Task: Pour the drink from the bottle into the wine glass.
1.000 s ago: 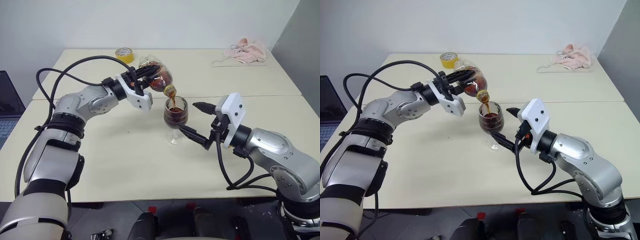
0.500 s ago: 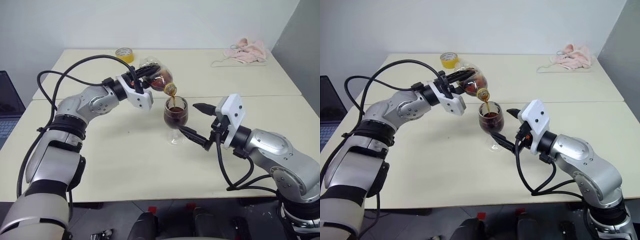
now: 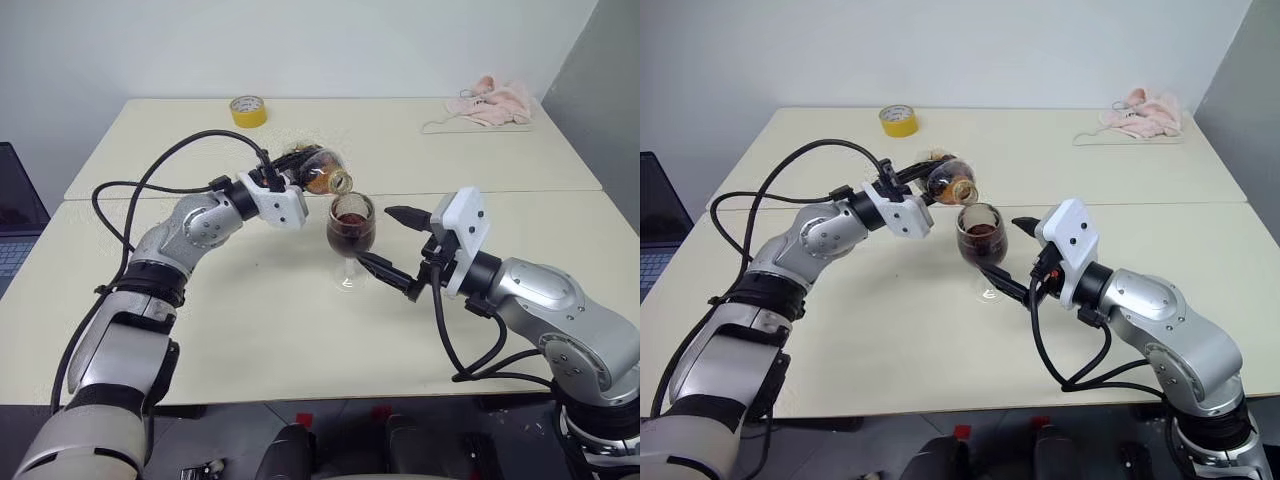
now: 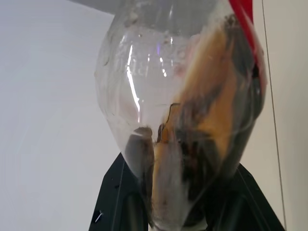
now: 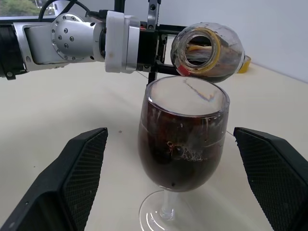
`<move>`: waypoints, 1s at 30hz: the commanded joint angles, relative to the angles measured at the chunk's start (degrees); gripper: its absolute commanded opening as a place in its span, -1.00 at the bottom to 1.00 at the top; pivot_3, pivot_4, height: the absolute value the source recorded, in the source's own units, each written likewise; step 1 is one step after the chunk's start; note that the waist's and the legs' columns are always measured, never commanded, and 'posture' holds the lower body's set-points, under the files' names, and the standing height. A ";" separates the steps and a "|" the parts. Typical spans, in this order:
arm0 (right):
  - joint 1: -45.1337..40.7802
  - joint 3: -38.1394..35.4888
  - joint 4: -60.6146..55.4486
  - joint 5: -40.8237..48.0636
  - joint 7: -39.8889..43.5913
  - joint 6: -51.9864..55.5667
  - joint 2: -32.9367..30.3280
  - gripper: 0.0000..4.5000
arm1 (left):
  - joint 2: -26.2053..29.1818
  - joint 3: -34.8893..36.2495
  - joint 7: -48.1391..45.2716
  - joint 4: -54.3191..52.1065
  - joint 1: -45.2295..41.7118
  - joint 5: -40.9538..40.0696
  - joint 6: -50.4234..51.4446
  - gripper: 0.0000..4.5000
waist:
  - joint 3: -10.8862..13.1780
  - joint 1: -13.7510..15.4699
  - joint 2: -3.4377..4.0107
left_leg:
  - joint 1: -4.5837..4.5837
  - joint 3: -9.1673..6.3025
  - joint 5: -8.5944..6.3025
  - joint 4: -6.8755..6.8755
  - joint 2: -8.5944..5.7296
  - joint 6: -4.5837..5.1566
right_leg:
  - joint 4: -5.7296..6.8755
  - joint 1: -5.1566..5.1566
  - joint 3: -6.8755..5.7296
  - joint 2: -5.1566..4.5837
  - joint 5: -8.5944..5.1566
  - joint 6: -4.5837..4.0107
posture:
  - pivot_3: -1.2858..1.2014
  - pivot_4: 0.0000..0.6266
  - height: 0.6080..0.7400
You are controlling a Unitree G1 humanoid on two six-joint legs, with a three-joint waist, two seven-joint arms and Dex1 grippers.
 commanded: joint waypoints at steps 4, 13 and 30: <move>-0.12 -0.63 -1.78 -0.41 0.50 -2.60 0.54 1.00 | -1.38 6.22 -3.42 -6.42 2.40 -8.56 8.65 -0.57 | 0.00 -0.04 0.00 | 0.00 0.00 0.00 0.01 0.01 0.00 | 0.00 0.00 0.00 0.00 0.00 0.00 | 0.03 -0.52 1.00; 1.79 -0.64 -3.20 -0.87 5.91 -9.77 -0.64 1.00 | -6.05 13.96 -6.97 -20.08 12.25 -20.74 29.54 -0.57 | -0.01 -0.10 0.00 | 0.02 -0.01 0.00 0.03 0.02 0.00 | 0.02 0.01 -0.01 0.01 0.00 0.00 | 0.03 -0.52 1.00; 5.84 0.54 -1.88 -1.27 10.89 -12.16 -2.47 1.00 | -14.89 26.41 0.22 -38.72 32.61 -33.08 57.51 -0.58 | -0.07 0.31 -0.05 | 0.08 0.02 0.00 0.09 0.04 0.00 | -0.01 0.10 0.04 0.00 0.00 -0.01 | 0.03 -0.52 1.00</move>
